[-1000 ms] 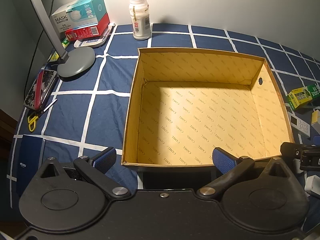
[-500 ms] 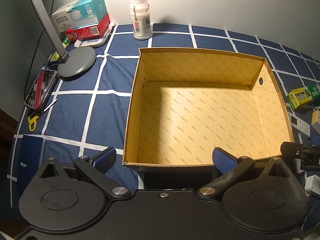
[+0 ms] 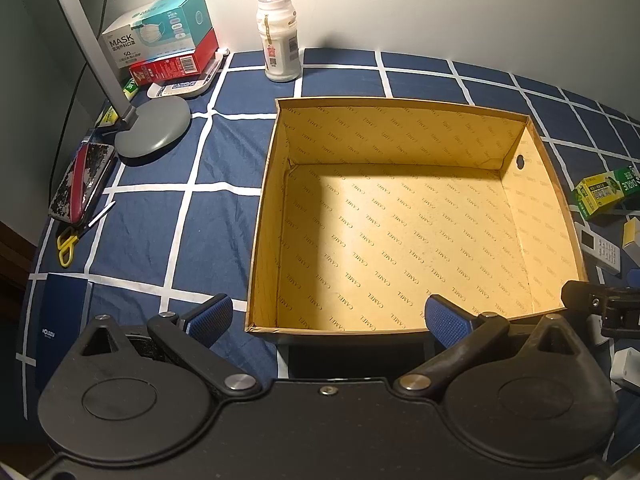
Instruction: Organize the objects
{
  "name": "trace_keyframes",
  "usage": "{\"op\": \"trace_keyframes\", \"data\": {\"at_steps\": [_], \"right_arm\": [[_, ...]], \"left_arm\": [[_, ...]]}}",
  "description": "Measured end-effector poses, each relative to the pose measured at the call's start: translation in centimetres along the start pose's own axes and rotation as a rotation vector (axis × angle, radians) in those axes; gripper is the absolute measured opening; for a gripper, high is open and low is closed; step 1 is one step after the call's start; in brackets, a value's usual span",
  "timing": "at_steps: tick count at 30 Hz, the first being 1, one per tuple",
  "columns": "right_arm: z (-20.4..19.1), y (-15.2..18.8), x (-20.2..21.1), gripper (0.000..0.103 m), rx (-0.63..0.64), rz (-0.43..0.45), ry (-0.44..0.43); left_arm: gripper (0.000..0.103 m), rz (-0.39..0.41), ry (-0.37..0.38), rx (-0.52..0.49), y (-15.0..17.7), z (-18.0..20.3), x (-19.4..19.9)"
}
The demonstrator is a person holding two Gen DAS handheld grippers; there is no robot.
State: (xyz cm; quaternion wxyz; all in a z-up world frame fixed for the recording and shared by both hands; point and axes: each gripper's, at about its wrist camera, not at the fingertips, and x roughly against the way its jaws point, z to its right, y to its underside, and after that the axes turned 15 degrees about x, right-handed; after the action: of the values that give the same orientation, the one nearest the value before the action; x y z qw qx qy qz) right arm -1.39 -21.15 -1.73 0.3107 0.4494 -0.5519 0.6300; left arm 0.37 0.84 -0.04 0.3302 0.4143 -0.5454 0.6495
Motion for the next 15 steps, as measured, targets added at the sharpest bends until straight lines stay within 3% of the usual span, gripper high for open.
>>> {"op": "trace_keyframes", "data": {"at_steps": [15], "right_arm": [[0.24, 0.65, 0.49, 0.103, -0.076, 0.002, 0.018]], "left_arm": [[0.103, -0.034, 0.029, -0.077, -0.38, 0.84, -0.23]]}}
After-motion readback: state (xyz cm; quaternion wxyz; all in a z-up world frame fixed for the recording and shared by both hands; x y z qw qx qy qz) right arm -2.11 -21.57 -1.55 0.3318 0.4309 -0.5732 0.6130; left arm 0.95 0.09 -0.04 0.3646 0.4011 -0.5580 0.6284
